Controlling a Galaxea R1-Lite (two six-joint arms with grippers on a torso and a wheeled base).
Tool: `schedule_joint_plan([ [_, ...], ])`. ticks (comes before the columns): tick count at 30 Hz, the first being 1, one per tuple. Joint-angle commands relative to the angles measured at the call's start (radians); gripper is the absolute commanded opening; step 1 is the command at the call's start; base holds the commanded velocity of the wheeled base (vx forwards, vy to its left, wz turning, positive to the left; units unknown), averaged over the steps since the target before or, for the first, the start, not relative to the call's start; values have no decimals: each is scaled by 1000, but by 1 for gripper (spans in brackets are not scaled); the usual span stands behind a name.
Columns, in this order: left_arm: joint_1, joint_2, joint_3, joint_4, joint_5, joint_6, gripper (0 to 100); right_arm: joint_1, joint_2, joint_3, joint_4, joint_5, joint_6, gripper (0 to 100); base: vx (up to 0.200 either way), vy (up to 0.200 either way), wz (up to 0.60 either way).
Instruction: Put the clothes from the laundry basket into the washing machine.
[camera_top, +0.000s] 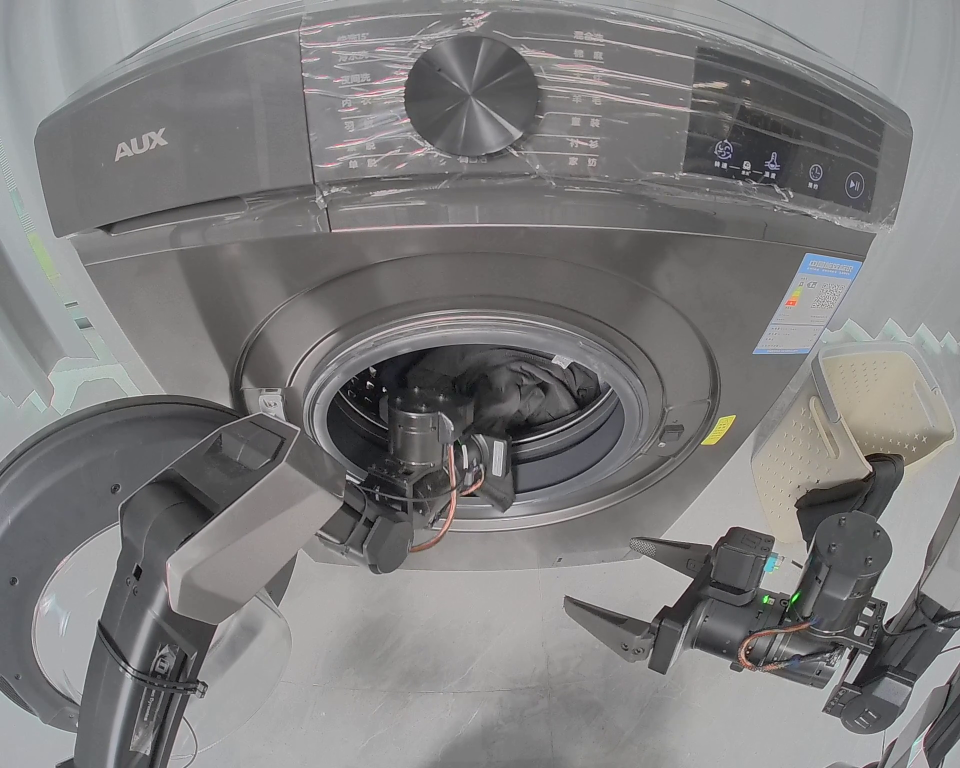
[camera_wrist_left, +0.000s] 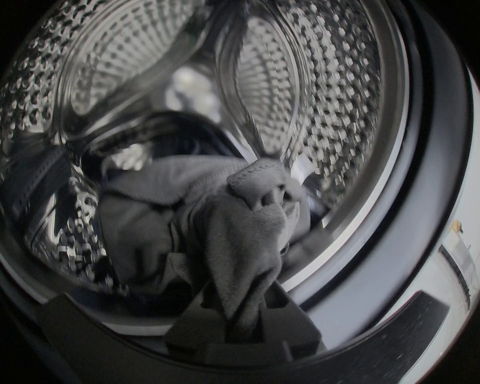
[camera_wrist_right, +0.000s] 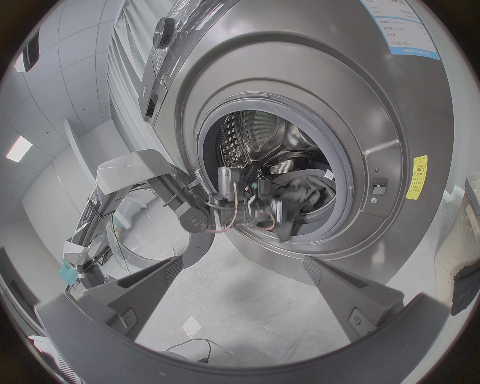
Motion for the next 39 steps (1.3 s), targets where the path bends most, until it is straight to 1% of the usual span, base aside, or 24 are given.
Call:
schedule_joint_plan([
  [1, 10, 21, -173, -51, 31, -34, 0, 0, 0, -1, 0, 0, 0, 100, 0, 0, 0],
  [4, 15, 59, -262, -64, 40, -40, 0, 2, -2, 0, 0, 0, 0, 100, 0, 0, 0],
  [7, 18, 93, -314, -71, 51, -42, 0, 2, -2, 0, 0, 0, 0, 100, 0, 0, 0],
  [9, 18, 113, -348, -72, 52, -48, 0, 2, 0, 0, 0, 0, 0, 100, 0, 0, 0],
  [12, 21, 153, -437, -74, 55, -57, 0, 2, 0, 0, 0, 0, 0, 100, 0, 0, 0],
  [14, 32, 180, -500, -71, 71, -57, 0, 0, 0, 0, 0, 0, 0, 100, 0, 0, 0],
  [19, 49, 200, -500, -71, 78, -57, 0, 2, 1, 0, 0, 0, 0, 100, 0, 0, 0],
  [31, 49, 205, -500, -60, 78, -56, 0, 11, 3, -1, 0, -1, 2, 100, 0, 0, 0],
  [32, 49, 205, -500, -60, 78, -56, 100, 11, 3, -1, -2, -1, 2, 100, 0, 0, 0],
  [36, 38, 191, -500, -60, 78, -65, 100, 11, 3, 0, 0, 0, 2, 100, 0, 0, 0],
  [39, 32, 171, -457, -58, 78, -66, 100, 11, 3, -1, -2, 0, 2, 100, 0, 0, 0],
])
